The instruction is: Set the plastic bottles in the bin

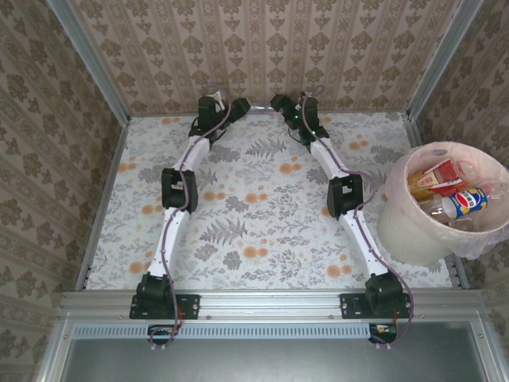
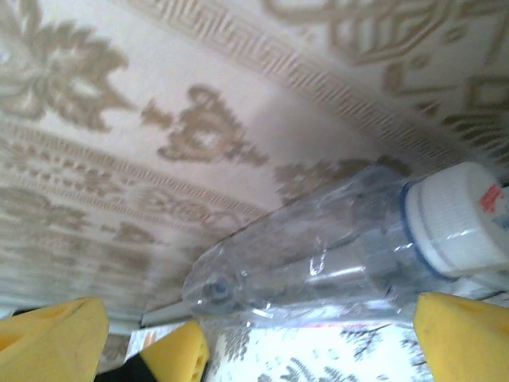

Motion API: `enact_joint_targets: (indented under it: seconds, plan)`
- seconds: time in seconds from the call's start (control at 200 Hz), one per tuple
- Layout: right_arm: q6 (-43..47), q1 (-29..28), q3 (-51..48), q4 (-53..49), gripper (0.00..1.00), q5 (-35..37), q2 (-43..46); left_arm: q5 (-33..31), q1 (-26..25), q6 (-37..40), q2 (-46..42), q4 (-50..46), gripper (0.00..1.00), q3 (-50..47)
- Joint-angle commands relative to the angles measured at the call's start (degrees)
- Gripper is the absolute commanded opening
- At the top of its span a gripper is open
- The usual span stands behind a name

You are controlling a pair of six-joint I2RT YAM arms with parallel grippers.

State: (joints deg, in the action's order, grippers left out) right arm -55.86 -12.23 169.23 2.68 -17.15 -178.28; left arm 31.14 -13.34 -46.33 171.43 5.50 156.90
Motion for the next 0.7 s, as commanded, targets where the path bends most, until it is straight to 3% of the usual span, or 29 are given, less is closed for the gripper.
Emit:
enact_joint_targets:
  seconds: [0.0,0.24,0.335,0.42,0.57,0.695]
  plan:
    - [2.5,-1.5,0.0,0.4,1.0,-5.6,0.5,1.1,1.4,0.2,1.0,-0.1,1.0,1.1]
    - [6.8,-4.4,1.3,-1.2,1.0,-5.9,1.5,1.1,1.9,1.8,0.3,-0.4,1.0,0.9]
    - [11.8,-4.8,5.1,-10.7,1.0,4.2,2.5,1.5,2.2,2.0,0.3,-0.1,1.0,0.5]
    - [12.2,-3.4,3.6,-12.8,1.0,10.9,4.5,2.9,2.1,1.3,0.7,2.8,1.0,-0.2]
    - [11.8,-1.6,3.2,-14.3,1.0,16.1,4.2,4.7,1.4,-0.8,2.3,7.2,1.0,0.8]
    - [9.1,-0.6,2.9,-11.6,1.0,16.1,2.6,5.1,0.3,-0.1,2.9,7.4,1.0,1.8]
